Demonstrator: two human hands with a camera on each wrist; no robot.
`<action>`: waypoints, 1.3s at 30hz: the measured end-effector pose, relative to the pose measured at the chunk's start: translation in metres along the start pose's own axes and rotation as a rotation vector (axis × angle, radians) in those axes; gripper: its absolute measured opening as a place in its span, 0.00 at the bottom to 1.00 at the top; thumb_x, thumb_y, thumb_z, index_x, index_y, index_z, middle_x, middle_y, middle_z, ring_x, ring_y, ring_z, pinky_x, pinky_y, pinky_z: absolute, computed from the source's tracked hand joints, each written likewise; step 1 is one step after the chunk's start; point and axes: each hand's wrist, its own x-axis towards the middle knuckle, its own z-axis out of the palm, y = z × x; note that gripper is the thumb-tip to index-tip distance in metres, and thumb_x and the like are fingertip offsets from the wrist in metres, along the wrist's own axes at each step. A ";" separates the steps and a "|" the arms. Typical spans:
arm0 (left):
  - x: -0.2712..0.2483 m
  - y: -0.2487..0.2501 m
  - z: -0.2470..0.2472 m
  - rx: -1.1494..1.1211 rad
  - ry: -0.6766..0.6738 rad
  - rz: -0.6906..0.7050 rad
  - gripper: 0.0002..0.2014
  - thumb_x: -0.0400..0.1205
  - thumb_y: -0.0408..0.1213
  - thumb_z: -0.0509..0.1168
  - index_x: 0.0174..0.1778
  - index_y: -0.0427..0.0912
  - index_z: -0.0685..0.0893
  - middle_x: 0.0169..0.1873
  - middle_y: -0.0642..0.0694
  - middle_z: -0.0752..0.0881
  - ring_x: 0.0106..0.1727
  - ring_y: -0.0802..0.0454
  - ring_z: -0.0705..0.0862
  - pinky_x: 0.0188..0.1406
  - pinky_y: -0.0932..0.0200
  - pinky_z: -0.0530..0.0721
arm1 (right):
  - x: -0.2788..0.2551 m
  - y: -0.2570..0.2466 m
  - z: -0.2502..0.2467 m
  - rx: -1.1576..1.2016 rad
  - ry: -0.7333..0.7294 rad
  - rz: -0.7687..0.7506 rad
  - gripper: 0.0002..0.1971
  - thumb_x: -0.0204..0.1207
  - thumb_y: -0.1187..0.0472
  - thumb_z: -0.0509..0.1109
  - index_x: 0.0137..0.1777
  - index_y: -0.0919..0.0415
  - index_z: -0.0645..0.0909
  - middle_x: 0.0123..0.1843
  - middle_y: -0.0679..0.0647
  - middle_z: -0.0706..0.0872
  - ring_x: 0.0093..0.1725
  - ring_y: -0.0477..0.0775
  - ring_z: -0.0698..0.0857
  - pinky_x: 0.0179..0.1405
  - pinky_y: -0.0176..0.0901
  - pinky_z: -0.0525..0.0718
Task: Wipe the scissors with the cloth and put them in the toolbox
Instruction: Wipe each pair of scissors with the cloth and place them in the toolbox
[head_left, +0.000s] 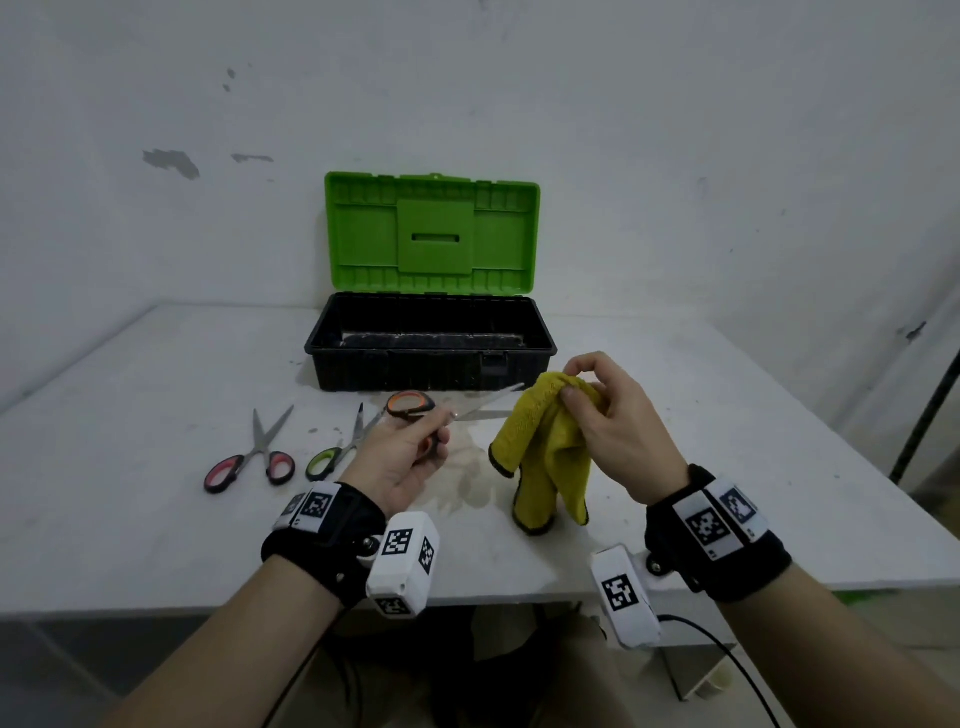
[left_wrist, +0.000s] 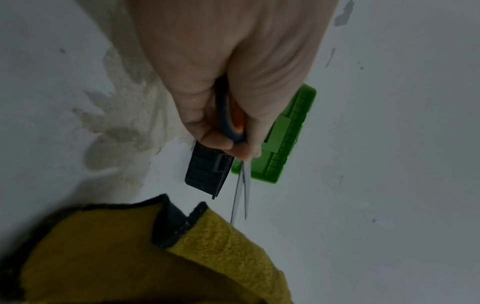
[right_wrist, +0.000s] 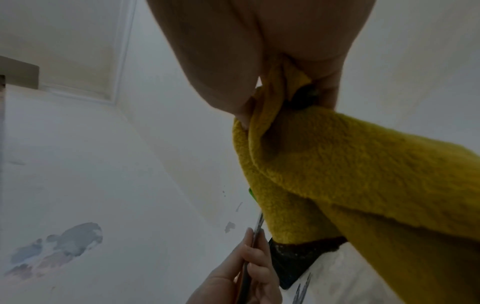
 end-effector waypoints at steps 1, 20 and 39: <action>0.001 0.000 0.000 -0.023 0.016 0.004 0.04 0.80 0.31 0.73 0.48 0.35 0.85 0.35 0.45 0.86 0.32 0.57 0.83 0.29 0.65 0.84 | -0.001 -0.001 0.000 -0.012 -0.009 -0.002 0.04 0.85 0.54 0.61 0.52 0.44 0.75 0.31 0.57 0.78 0.29 0.53 0.75 0.29 0.53 0.76; -0.018 -0.016 0.012 0.228 -0.039 0.174 0.12 0.89 0.43 0.62 0.52 0.44 0.89 0.32 0.48 0.75 0.25 0.56 0.71 0.25 0.65 0.72 | -0.007 -0.003 0.022 -0.027 -0.214 -0.016 0.09 0.76 0.60 0.71 0.50 0.44 0.81 0.45 0.47 0.87 0.46 0.51 0.85 0.44 0.49 0.87; -0.026 -0.021 0.019 0.331 -0.044 0.080 0.13 0.89 0.43 0.62 0.40 0.41 0.79 0.30 0.47 0.77 0.24 0.55 0.75 0.21 0.64 0.72 | -0.009 -0.001 0.026 -0.254 -0.130 -0.127 0.10 0.80 0.56 0.69 0.59 0.45 0.82 0.53 0.48 0.81 0.52 0.45 0.80 0.54 0.36 0.76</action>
